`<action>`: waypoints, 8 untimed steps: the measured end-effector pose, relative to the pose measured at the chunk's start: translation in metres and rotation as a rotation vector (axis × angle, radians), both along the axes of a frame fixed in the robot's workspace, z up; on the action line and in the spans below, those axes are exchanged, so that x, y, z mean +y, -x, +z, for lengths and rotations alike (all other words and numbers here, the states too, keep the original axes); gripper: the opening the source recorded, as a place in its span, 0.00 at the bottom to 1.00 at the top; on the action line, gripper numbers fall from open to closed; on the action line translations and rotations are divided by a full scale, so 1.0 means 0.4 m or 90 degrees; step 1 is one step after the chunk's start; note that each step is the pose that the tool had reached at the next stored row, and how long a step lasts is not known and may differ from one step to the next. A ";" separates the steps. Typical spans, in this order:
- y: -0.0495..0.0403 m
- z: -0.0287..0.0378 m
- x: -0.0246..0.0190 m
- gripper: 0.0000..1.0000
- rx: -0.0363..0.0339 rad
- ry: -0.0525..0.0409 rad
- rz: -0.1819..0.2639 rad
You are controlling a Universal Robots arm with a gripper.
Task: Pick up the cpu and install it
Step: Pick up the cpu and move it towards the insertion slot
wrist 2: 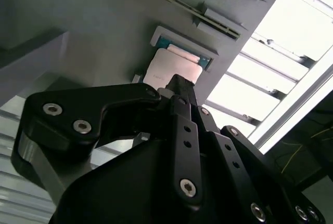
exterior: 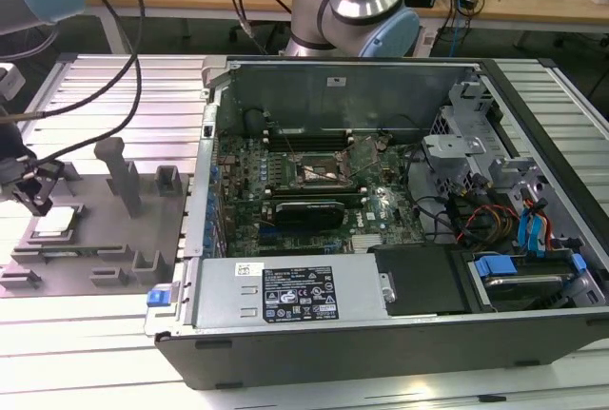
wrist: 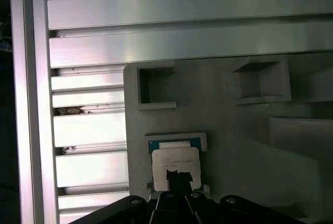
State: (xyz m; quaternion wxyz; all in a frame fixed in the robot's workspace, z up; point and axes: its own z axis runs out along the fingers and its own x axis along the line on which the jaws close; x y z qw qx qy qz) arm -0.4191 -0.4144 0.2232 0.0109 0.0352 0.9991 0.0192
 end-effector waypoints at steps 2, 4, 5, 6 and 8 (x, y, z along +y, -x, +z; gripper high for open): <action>-0.005 -0.010 0.000 0.11 0.0014 0.0000 0.004; -0.008 -0.022 0.000 0.11 0.0020 0.0000 0.008; -0.007 -0.026 0.000 0.11 0.0021 0.0000 0.009; -0.007 -0.034 0.000 0.11 0.0022 0.0001 0.009; -0.007 -0.035 0.000 0.11 0.0023 0.0001 0.009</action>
